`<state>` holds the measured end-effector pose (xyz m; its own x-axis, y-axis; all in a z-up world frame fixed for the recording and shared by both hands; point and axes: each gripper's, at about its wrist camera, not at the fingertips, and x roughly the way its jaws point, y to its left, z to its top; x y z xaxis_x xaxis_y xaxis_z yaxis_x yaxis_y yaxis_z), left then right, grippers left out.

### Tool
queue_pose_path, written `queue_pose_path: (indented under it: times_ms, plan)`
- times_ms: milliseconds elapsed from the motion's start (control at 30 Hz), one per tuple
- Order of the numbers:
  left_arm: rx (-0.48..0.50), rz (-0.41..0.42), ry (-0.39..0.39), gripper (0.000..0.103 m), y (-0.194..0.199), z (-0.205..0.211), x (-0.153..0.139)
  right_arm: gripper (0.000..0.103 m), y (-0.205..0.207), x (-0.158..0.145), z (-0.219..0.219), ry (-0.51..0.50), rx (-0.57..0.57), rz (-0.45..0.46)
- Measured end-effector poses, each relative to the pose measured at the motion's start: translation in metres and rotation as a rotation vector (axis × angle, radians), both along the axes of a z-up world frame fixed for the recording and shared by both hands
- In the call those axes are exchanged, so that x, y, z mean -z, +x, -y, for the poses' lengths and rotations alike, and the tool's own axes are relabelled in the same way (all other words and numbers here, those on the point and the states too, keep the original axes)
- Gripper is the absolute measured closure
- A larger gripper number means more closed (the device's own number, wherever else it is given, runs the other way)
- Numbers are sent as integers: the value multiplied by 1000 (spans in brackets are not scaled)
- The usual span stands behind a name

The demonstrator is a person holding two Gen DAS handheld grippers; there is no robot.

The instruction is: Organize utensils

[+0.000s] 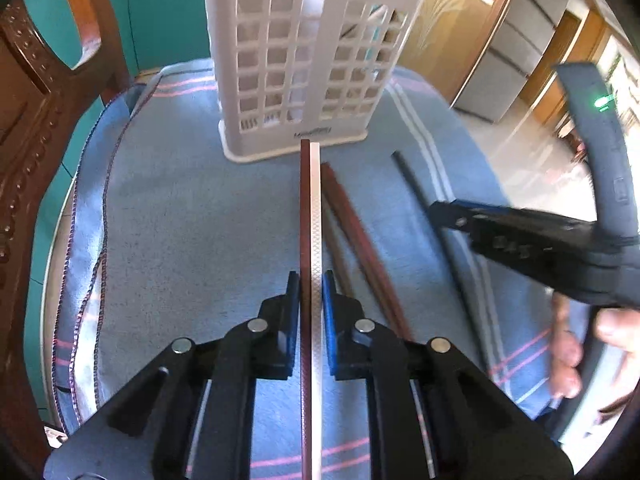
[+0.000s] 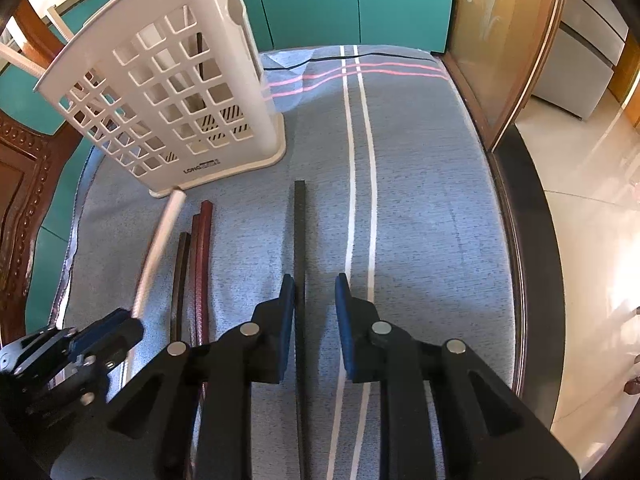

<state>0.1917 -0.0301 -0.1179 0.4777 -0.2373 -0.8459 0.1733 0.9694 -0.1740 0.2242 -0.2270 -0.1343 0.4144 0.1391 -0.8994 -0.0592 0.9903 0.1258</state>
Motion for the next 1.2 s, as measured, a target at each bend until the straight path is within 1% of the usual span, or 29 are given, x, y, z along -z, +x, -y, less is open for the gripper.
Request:
queue_pose_path:
  times_ms: [100,200,233,333,433,500,533,667,767,833,900,1100,1133,1167,1200]
  plan:
    - [-11,-3,-40,91,-5,-7,-5,82,0,0,-1,-1,-5,1]
    - [-40,1,-42,90,-6,-14,-8,82,1,0,-2,-5,-8,0]
    - [-48,5,-45,90,-6,-17,-9,80,1,-1,-2,-5,-8,0]
    - [-66,6,-54,89,-6,-26,-11,78,0,-1,-3,-6,-10,-1]
    - [-92,2,-25,89,-4,-31,-9,78,-1,0,-6,-12,-15,-2]
    - [-106,7,27,89,2,-32,-3,78,-1,0,-8,-20,-18,-3]
    - [-109,5,39,89,3,-36,-1,78,-2,1,-9,-23,-19,-4]
    - [-106,-44,19,89,12,-38,12,78,-1,4,-12,-32,-25,-13]
    - [-88,-46,22,87,10,-36,12,78,-2,5,-12,-37,-28,-16]
    - [-82,-55,43,87,13,-34,16,78,-3,5,-10,-37,-26,-16]
    - [-78,-65,48,82,11,-32,19,78,-3,5,-9,-36,-23,-17]
    - [-79,-53,83,82,6,-29,19,78,-2,6,-9,-48,-28,-19]
    - [-87,-50,88,83,7,-30,19,78,-2,6,-10,-57,-35,-18]
    - [-101,-53,88,89,7,-32,18,78,-2,7,-11,-64,-41,-17]
    - [-118,-58,91,92,6,-33,18,78,-3,8,-12,-70,-49,-14]
